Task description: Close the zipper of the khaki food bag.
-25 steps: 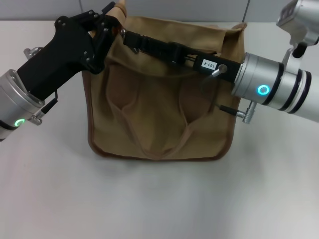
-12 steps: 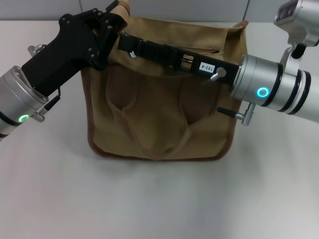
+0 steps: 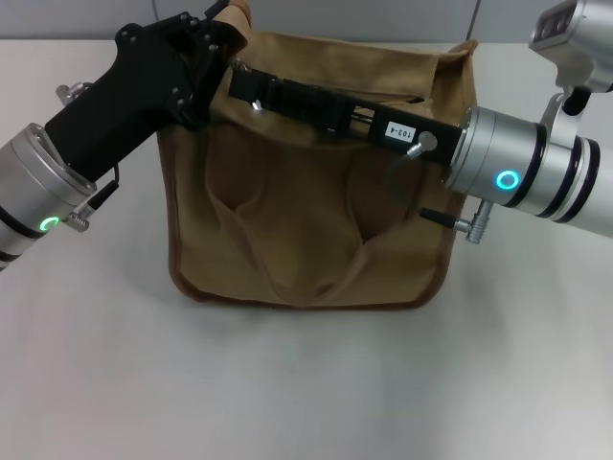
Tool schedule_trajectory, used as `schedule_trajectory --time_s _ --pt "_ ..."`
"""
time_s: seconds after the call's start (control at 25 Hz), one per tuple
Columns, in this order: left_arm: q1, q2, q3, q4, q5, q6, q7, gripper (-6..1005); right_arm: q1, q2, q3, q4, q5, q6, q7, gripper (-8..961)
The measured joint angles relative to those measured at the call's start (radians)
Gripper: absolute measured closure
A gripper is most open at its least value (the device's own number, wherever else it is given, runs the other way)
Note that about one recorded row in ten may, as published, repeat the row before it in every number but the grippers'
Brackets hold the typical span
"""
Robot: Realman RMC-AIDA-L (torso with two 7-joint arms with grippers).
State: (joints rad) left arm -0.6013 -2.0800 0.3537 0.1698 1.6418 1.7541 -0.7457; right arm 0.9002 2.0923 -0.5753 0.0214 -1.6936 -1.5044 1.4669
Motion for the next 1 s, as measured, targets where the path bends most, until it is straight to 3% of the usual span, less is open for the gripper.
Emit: schedule_trajectory --time_s 0.32,0.52,0.64,1.0 --pt "0.000 0.000 -0.001 -0.002 -0.001 0.001 -0.001 964 0.002 0.000 0.000 -0.002 -0.003 0.008 -0.028 259" --pt "-0.001 0.000 -0.005 -0.011 -0.001 0.008 -0.001 964 0.017 0.000 -0.012 -0.003 -0.003 0.009 -0.036 461" --pt "-0.002 0.000 -0.005 -0.012 -0.002 0.009 -0.001 964 0.022 0.000 -0.020 -0.004 -0.003 0.040 -0.034 685" --pt "-0.004 0.000 -0.005 -0.015 -0.002 0.012 0.003 963 0.023 0.000 -0.019 -0.004 -0.003 0.038 -0.034 904"
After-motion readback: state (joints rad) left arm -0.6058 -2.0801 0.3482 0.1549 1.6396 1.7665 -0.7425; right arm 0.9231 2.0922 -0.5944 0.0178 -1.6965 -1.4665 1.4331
